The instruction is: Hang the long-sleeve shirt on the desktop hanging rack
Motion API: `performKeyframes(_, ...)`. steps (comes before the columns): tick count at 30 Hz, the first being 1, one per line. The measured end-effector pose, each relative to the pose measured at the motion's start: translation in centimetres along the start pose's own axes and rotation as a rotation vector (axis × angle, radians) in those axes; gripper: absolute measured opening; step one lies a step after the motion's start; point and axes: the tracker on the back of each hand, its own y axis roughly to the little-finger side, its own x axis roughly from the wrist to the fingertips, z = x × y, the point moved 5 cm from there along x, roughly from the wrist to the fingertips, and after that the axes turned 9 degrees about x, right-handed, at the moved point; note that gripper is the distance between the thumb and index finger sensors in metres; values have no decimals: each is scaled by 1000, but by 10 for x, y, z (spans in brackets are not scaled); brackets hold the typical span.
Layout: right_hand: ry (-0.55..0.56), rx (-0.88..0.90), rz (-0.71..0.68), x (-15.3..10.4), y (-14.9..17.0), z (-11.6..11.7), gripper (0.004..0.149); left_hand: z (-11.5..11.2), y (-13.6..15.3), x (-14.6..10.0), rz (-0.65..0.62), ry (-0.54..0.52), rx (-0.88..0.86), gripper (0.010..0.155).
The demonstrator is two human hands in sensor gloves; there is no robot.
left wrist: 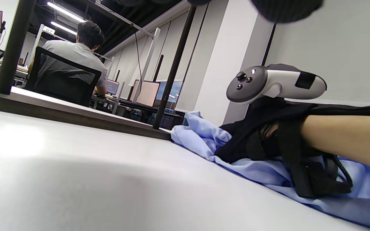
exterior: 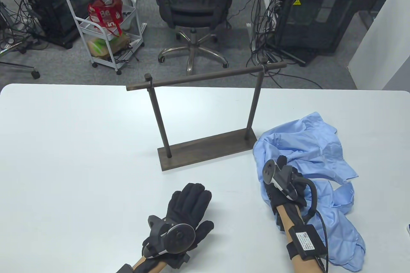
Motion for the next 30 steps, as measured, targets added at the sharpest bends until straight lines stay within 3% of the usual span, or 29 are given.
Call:
performKeyframes(3,50,-72,-6,0,-2,-2,80,0,0,0,0,1,-3,83)
performKeyframes(11,51,-118,-3,0,-4,0,71,-1,1,1,7,1,-7,83)
performKeyframes(20,41,47,-10,3,14,-5,68,-1,-1,1,-2,2,-6,83)
performKeyframes(30,302,461,24,-13,58,-55,66,-1,-3,-1,-13,1,2,83)
